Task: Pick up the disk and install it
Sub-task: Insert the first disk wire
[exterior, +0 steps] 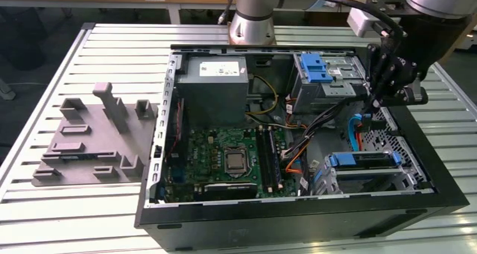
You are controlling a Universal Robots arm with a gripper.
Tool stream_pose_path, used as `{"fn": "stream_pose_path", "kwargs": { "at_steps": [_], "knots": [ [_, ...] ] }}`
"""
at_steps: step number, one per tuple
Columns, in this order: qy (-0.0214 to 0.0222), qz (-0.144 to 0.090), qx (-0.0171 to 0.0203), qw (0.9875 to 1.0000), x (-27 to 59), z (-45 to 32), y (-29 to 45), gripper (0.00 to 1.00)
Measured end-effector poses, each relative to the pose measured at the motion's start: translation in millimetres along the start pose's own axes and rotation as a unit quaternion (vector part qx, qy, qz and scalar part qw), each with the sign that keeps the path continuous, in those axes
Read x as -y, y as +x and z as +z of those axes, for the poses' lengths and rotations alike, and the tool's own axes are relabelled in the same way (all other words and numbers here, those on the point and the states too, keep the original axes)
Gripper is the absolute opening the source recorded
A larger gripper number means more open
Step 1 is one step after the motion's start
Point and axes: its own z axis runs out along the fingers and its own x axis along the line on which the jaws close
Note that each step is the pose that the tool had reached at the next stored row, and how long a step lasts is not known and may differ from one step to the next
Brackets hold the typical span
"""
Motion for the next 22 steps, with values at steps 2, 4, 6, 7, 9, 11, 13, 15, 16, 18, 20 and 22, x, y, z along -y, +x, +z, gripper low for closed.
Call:
{"fn": "stream_pose_path", "kwargs": {
  "at_steps": [2, 4, 6, 7, 9, 11, 13, 15, 16, 18, 20, 22],
  "knots": [
    [0.0, 0.0, 0.0, 1.0, 0.4, 0.3, 17.4, 0.11],
    [0.0, 0.0, 0.0, 1.0, 0.4, 0.4, 17.8, 0.11],
    [0.0, 0.0, 0.0, 1.0, 0.4, 0.4, 18.5, 0.11],
    [0.0, 0.0, 0.0, 1.0, 0.4, 0.4, 18.7, 0.11],
    [0.0, 0.0, 0.0, 1.0, 0.4, 0.3, 19.2, 0.11],
    [0.0, 0.0, 0.0, 1.0, 0.4, 0.4, 19.7, 0.11],
    [0.0, 0.0, 0.0, 1.0, 0.4, 0.3, 20.2, 0.11],
    [0.0, 0.0, 0.0, 1.0, 0.4, 0.4, 20.6, 0.11],
    [0.0, 0.0, 0.0, 1.0, 0.4, 0.4, 20.9, 0.11],
    [0.0, 0.0, 0.0, 1.0, 0.4, 0.4, 21.3, 0.11],
    [0.0, 0.0, 0.0, 1.0, 0.4, 0.4, 21.3, 0.11],
    [0.0, 0.0, -0.0001, 1.0, 0.4, 0.3, 20.5, 0.11]
  ]
}}
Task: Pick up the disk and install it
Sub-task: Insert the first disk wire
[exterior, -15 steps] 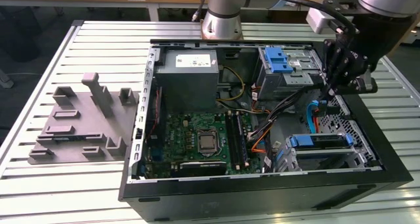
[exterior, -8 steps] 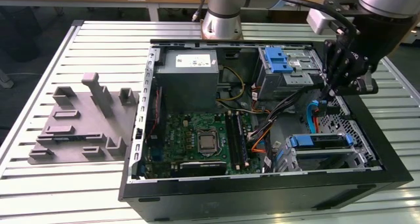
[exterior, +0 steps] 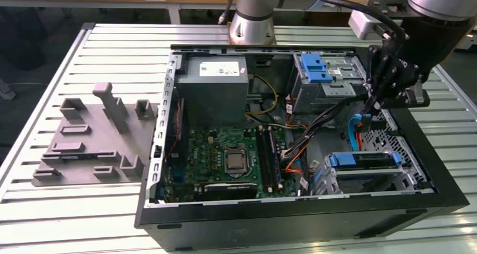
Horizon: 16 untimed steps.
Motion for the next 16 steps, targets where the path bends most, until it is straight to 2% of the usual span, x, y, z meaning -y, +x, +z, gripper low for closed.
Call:
{"fn": "stream_pose_path", "kwargs": {
  "at_steps": [16],
  "knots": [
    [0.0, 0.0, 0.0001, 1.0, -0.1, 0.0, -2.0, 0.11]
  ]
}}
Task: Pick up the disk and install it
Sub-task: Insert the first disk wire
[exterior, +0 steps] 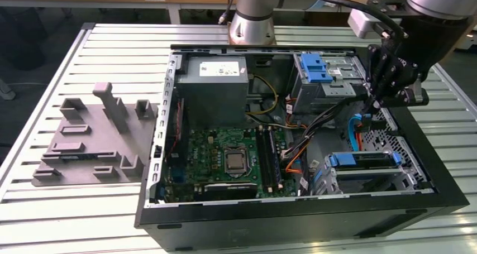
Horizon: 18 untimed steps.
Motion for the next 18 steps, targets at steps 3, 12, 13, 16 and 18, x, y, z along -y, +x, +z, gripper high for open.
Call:
{"fn": "stream_pose_path", "kwargs": {
  "at_steps": [3, 12, 13, 16, 18],
  "knots": [
    [0.0, 0.0, 0.0, 1.0, 0.0, 0.0, -0.9, 0.11],
    [0.0, 0.0, -0.0001, 1.0, 0.0, -1.9, -1.0, 0.11],
    [0.0, 0.0, 0.0, 1.0, 0.0, -3.1, -1.0, 0.11],
    [0.0, 0.0, 0.0001, 1.0, 0.1, -4.0, -1.0, 0.11],
    [0.0, 0.0, 0.0001, 1.0, 0.1, -4.1, -1.0, 0.11]
  ]
}}
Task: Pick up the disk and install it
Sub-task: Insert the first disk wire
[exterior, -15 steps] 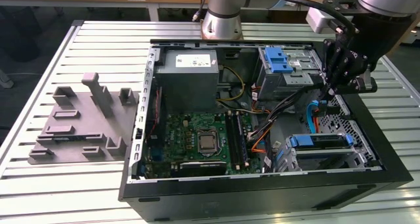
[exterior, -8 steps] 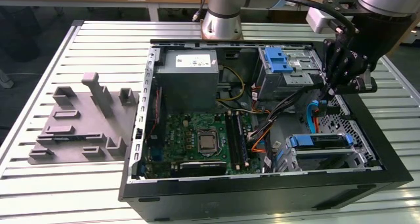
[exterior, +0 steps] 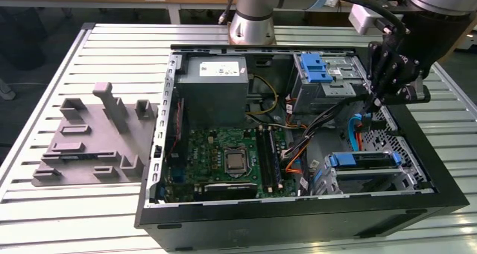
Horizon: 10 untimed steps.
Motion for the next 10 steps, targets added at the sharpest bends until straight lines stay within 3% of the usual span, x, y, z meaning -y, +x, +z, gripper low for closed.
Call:
{"fn": "stream_pose_path", "kwargs": {
  "at_steps": [10],
  "knots": [
    [0.0, 0.0, -0.0001, 1.0, 0.0, -0.2, 0.0, 0.11]
  ]
}}
